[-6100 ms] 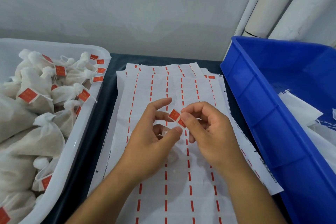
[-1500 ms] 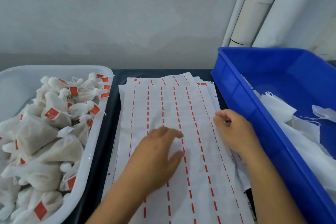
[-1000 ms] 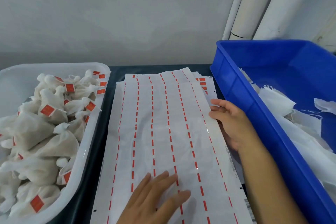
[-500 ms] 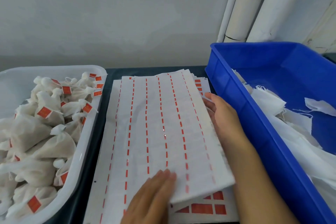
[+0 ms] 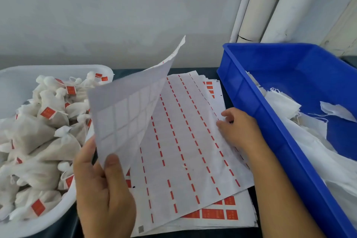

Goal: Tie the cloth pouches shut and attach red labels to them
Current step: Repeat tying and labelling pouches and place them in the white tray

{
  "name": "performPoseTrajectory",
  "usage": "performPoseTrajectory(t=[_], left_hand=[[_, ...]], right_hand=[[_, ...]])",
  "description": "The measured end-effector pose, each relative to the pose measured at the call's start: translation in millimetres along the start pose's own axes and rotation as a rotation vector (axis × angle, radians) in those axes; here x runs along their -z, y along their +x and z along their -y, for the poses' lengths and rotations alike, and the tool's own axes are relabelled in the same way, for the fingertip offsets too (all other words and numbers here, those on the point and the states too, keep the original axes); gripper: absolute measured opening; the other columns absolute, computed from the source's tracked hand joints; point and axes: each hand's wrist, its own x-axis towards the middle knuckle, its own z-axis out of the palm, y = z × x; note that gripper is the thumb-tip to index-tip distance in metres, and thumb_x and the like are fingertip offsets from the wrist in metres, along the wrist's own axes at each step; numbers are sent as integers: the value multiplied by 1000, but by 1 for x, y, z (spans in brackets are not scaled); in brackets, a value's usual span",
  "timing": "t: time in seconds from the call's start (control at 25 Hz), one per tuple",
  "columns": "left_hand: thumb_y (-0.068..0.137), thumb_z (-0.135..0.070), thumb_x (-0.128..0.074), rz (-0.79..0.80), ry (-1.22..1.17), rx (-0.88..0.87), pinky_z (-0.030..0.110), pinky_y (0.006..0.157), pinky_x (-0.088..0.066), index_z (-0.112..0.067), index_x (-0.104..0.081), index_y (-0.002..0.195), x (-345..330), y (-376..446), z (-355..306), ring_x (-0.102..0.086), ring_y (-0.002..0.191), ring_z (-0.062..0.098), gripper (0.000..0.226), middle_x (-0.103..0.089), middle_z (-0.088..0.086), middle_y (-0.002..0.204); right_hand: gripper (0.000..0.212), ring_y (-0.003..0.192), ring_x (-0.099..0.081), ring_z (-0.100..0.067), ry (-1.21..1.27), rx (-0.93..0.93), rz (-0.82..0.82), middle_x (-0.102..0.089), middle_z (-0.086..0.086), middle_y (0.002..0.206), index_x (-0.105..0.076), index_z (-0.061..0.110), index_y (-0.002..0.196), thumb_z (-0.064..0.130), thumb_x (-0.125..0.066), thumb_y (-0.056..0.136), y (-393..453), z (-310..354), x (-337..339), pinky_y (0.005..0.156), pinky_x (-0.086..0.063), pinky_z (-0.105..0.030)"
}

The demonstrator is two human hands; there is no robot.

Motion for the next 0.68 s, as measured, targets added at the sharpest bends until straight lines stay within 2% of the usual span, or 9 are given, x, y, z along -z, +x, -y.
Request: performPoseTrajectory(t=[0.08, 0.16, 0.2, 0.28, 0.36, 0.48, 0.52, 0.6, 0.68], left_hand=[[101, -39, -47, 96, 84, -111, 18, 71, -58, -60, -38, 140, -11, 4, -6, -71, 97, -2, 45, -68, -14, 125], [107, -24, -46, 381, 289, -222, 18, 93, -52, -46, -41, 150, -21, 6, 3, -64, 118, 5, 49, -57, -9, 145], [108, -19, -47, 527, 444, -291, 20, 102, -48, -48, -50, 145, -23, 5, 7, -56, 132, 13, 48, -48, -1, 156], [99, -37, -59, 811, 275, -332, 22, 104, -50, -64, -46, 138, -17, -9, 11, -51, 138, 11, 49, -38, 4, 163], [83, -61, -65, 979, 373, -467, 23, 96, -52, -57, -41, 136, -8, -19, 15, -53, 132, -2, 59, -25, -12, 167], [83, -83, -47, 1192, 630, -469, 29, 112, -25, -75, -24, 122, -12, -26, 24, -23, 131, -18, 46, 11, -56, 147], [85, -83, -45, 1197, 629, -485, 28, 115, -18, -76, -18, 124, -8, -26, 24, -20, 131, -20, 47, 5, -63, 137], [92, -78, -36, 1148, 621, -601, 19, 117, -19, -64, -17, 135, -5, -29, 31, -31, 132, -19, 49, -12, -62, 131], [98, -71, -31, 1249, 669, -491, 10, 104, -40, -50, -36, 132, 5, -32, 33, -54, 114, -18, 40, -42, -51, 128]], right_hand=[[39, 100, -57, -11, 28, 0, 39, -64, 3, 126, -57, 28, 130, 35, -73, 94, 0, 0, 0, 83, -47, -26], [42, 103, -59, -14, 36, 1, 52, -63, 2, 126, -56, 27, 132, 35, -73, 94, -1, 2, 0, 84, -49, -28], [44, 106, -60, -15, 29, 1, 54, -64, 1, 127, -56, 26, 133, 34, -73, 94, -2, 3, 1, 88, -50, -31], [45, 106, -62, -16, 32, 5, 69, -66, 0, 126, -56, 24, 135, 32, -73, 94, -2, 3, 3, 88, -50, -32], [45, 103, -63, -15, 65, 9, 97, -68, 2, 119, -56, 24, 134, 34, -74, 93, -2, 0, 4, 85, -49, -31], [39, 97, -65, -10, 169, 11, 112, -67, 11, 107, -60, 28, 126, 36, -75, 92, -2, -2, 4, 84, -54, -31], [35, 94, -69, -10, 225, 1, 114, -70, 11, 105, -61, 28, 122, 35, -75, 91, -2, -3, 3, 83, -57, -32], [26, 87, -75, -11, 353, -25, 142, -76, 8, 102, -66, 29, 116, 33, -75, 91, -2, -3, 3, 78, -63, -35], [26, 84, -78, -14, 488, -55, 235, -79, 7, 97, -65, 33, 115, 32, -76, 92, -3, -1, 5, 78, -64, -42]])
